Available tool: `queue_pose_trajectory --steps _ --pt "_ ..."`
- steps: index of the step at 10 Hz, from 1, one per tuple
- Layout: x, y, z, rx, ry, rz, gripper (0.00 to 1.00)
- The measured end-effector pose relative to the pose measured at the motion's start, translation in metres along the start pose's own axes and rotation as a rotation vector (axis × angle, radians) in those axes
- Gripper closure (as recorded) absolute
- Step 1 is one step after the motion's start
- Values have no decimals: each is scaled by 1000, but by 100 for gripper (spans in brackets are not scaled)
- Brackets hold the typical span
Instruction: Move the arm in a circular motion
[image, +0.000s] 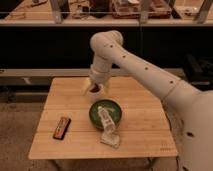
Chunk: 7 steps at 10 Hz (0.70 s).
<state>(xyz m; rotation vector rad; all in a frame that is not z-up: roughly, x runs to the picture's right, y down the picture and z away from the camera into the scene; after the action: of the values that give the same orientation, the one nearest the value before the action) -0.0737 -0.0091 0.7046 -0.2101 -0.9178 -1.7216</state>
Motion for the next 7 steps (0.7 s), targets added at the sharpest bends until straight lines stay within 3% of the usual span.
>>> queue_pose_trajectory --steps 1,2,3,4,5,7 --pt "43 -9 1 47 93 -66 30" --pt "70 -8 -2 59 159 -102 30" --pt "90 5 -5 45 212 -120 30" --pt "108 42 -11 -16 265 -111 30" --pt "115 102 -14 -113 293 -65 30" --pt "94 198 -20 -259 288 57 30"
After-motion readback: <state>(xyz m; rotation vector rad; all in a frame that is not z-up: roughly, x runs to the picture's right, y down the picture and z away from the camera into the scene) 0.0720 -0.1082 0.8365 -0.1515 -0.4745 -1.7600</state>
